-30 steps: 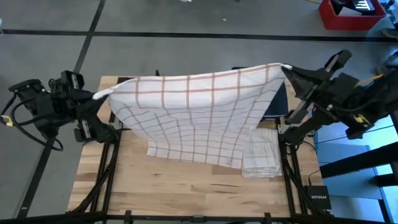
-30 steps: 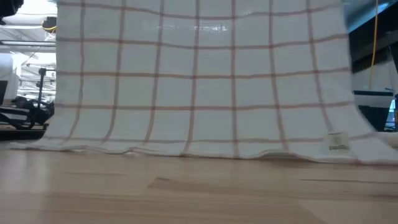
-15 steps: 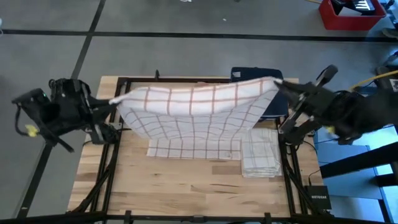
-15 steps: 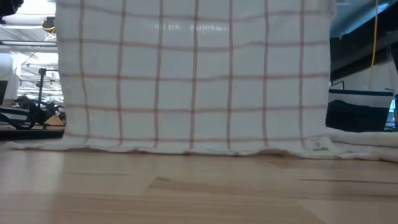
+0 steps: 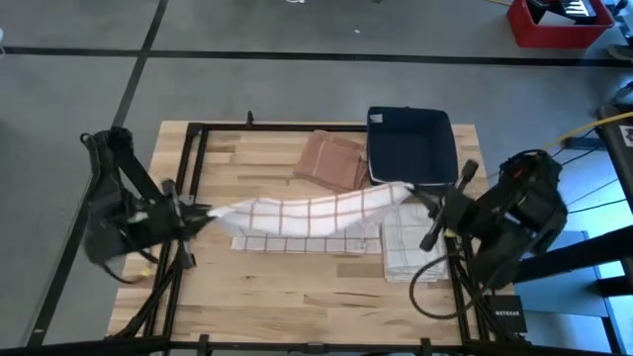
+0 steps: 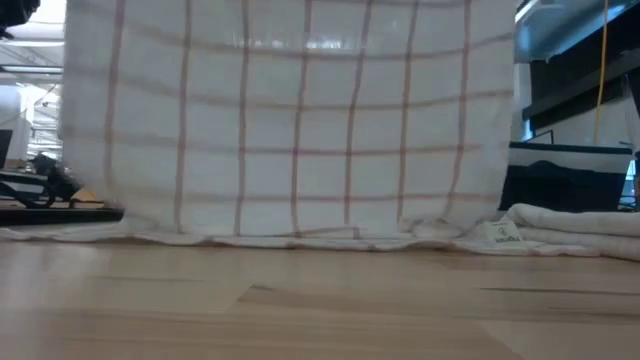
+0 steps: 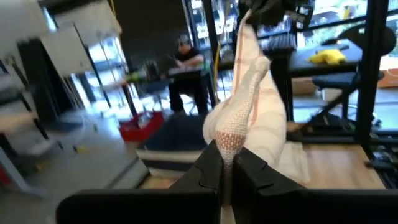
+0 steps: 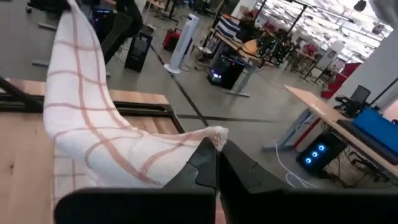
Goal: Fold towel
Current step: Fold the white towel
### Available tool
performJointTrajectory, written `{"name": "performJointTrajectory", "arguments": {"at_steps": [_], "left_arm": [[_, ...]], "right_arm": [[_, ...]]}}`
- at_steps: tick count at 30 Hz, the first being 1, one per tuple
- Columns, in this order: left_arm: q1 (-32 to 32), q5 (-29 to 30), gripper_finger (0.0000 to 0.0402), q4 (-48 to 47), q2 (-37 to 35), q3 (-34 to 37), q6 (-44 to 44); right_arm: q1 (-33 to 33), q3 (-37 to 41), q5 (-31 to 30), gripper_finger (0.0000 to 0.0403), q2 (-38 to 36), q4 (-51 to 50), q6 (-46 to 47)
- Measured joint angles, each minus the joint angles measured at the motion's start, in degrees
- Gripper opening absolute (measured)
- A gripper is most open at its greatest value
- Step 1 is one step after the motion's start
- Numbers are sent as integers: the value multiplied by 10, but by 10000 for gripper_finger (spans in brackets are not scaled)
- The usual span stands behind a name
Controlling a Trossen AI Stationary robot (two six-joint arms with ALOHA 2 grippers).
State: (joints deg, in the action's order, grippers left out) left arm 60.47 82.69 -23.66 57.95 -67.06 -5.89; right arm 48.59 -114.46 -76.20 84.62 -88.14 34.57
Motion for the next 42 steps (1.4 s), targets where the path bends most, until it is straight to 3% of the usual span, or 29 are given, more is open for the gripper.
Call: {"name": "performJointTrajectory", "arguments": {"at_steps": [4, 8, 16, 20, 24, 28, 36, 42], "left_arm": [[1, -16, 5, -96, 0, 69, -217], [-14, -68, 5, -98, 12, 139, -337], [-36, -184, 5, -99, 67, 214, -492], [-40, -225, 5, -99, 90, 233, -524], [-41, -226, 5, -99, 108, 242, -570], [-50, -236, 19, -102, 114, 244, -586], [-72, -250, 96, -102, 114, 244, -583], [-94, -298, 115, -102, 114, 244, -568]], "right_arm": [[11, 135, 0, 4, -17, -2, 123], [10, 277, 27, 5, -15, 53, 209], [5, 555, 47, 3, -15, 395, 218], [0, 652, 65, 3, -8, 581, 159], [-22, 683, 122, 3, -7, 663, 90], [-43, 684, 128, 3, -7, 662, 84], [-44, 684, 129, 3, -7, 662, 84], [-44, 684, 129, 3, -7, 662, 84]]}}
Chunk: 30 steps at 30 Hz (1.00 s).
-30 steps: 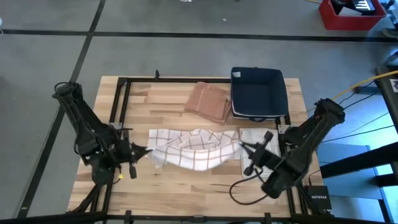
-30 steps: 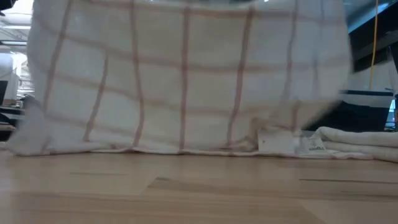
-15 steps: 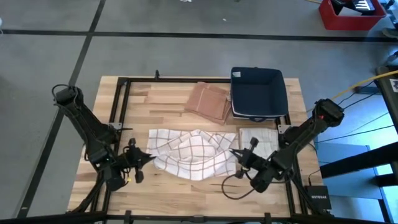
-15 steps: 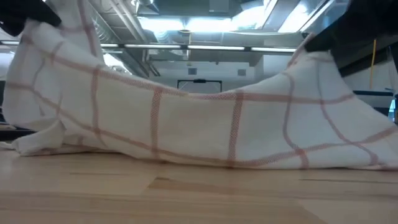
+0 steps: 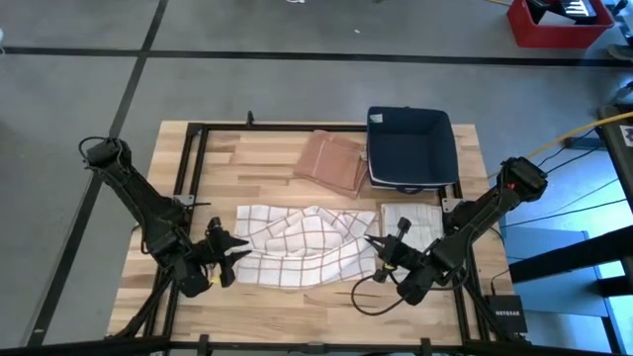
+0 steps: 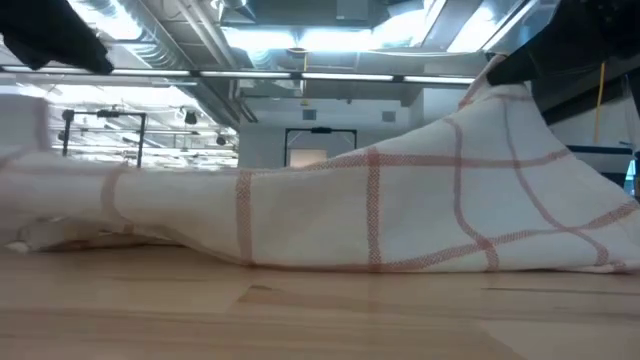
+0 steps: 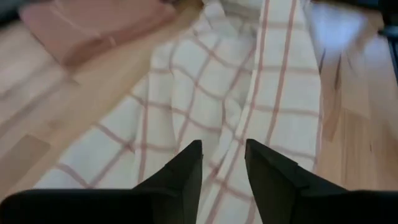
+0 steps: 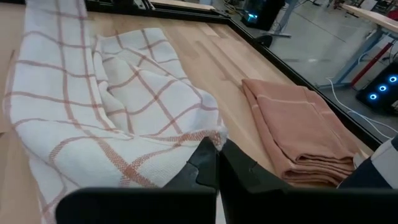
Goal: Fold towel
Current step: Fold the white towel
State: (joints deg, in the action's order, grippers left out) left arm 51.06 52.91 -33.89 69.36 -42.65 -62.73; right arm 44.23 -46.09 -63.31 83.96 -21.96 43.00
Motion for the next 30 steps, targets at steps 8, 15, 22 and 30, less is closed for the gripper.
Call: {"name": "performJointTrajectory", "arguments": {"at_steps": [8, 15, 22, 30], "left_arm": [[-8, -171, 116, 1, 0, 0, -47], [22, -247, 116, 64, 15, 0, -113], [30, -261, 102, 201, 133, -56, 48], [14, -309, 87, 93, 274, -164, 136]], "right_arm": [[0, 0, 0, 3, 0, 0, 0], [0, 0, 9, 3, 0, 0, 0], [0, 0, 9, 3, 0, 0, 0], [0, 0, 10, 3, 0, -2, -1]]}}
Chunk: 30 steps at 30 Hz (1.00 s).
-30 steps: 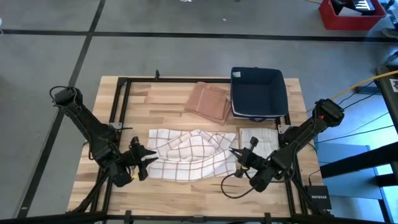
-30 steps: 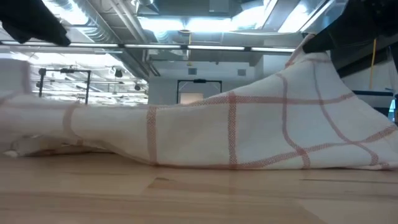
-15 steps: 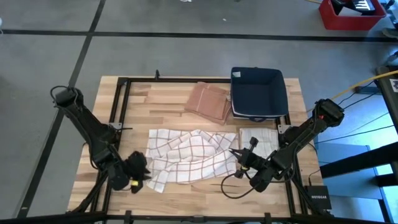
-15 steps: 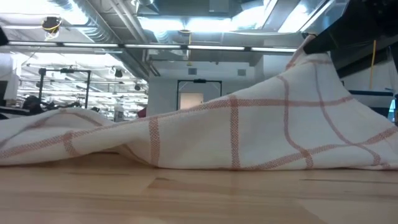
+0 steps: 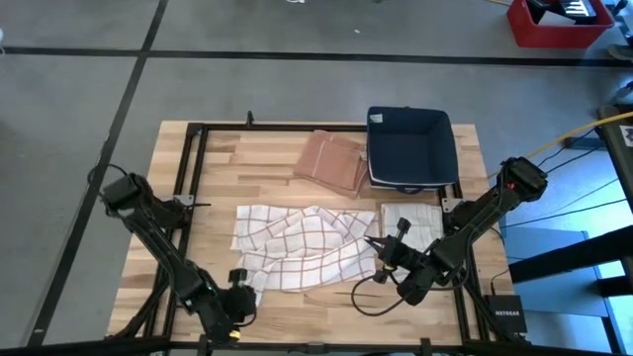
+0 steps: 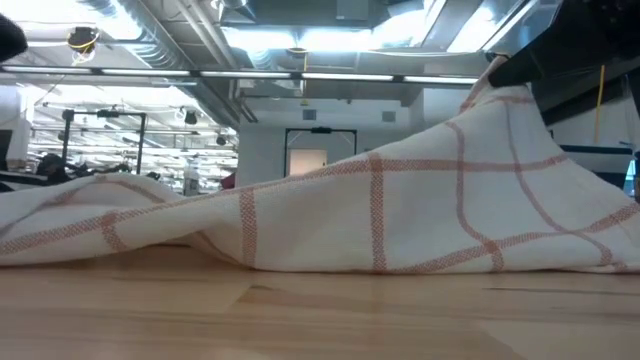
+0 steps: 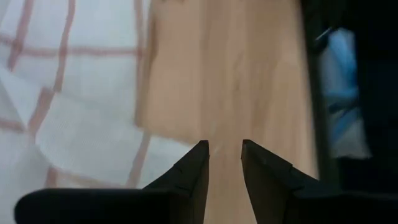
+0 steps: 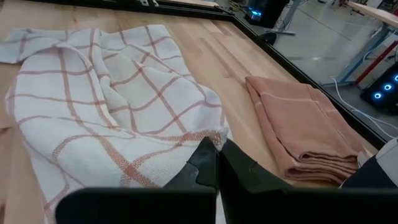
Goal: Fold towel
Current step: Fold the white towel
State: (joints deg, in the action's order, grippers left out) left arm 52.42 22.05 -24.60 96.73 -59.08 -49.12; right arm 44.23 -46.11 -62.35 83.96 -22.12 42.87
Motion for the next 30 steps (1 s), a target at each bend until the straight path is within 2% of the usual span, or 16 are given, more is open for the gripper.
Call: {"name": "performJointTrajectory", "arguments": {"at_steps": [5, 18, 21, 26, 30], "left_arm": [[-3, -3, 86, -48, 40, -18, -37], [-9, -11, 89, -50, 74, -17, -46], [-12, -11, 113, -48, 74, -17, -47], [-12, -14, 180, -43, 74, -17, -55], [-12, -15, 206, -43, 74, -17, -53]], "right_arm": [[0, 0, 11, 3, 0, 0, -12], [0, 0, 20, 3, 0, 1, -12], [0, 0, 20, 3, 0, 1, -12], [0, 0, 20, 3, 0, 1, -12], [0, 0, 20, 3, 0, 2, -12]]}}
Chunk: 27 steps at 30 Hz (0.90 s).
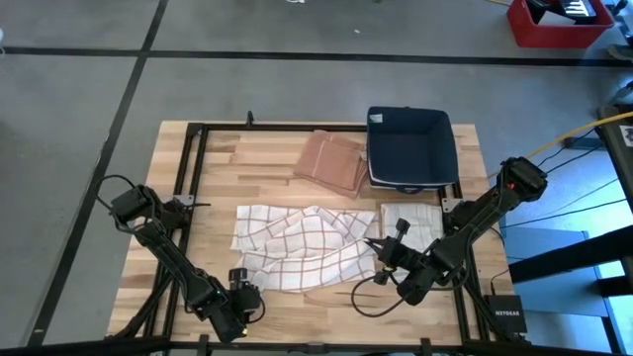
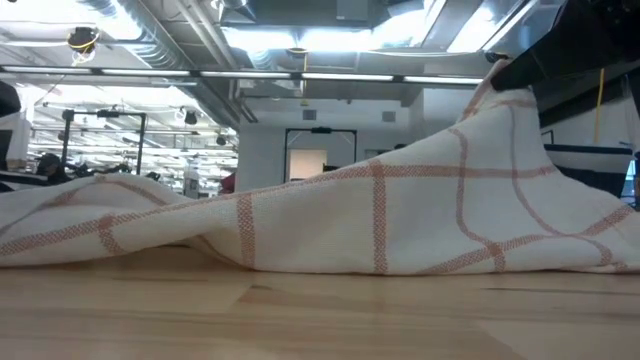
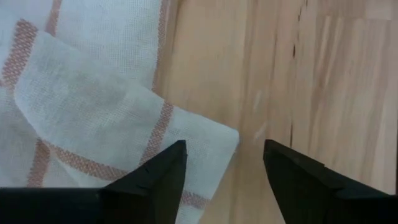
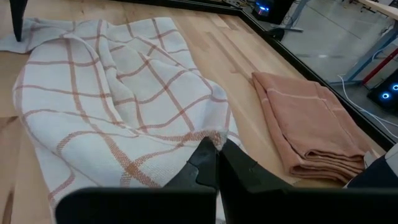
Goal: Fold towel
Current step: Fold the white towel
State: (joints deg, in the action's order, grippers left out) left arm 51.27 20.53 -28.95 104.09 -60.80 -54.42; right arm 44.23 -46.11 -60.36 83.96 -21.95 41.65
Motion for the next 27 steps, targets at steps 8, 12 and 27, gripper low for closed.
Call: {"name": "performJointTrajectory", "arguments": {"at_steps": [8, 12, 27], "left_arm": [[-4, -11, 209, 1, 0, 14, 9], [-15, -22, 205, 2, 0, 14, 15], [-69, -99, 131, -18, 3, 12, -23]], "right_arm": [[0, 0, 0, 3, 0, 4, 0], [0, 0, 0, 3, 0, 11, -2], [0, 0, 0, 3, 0, 11, -4]]}}
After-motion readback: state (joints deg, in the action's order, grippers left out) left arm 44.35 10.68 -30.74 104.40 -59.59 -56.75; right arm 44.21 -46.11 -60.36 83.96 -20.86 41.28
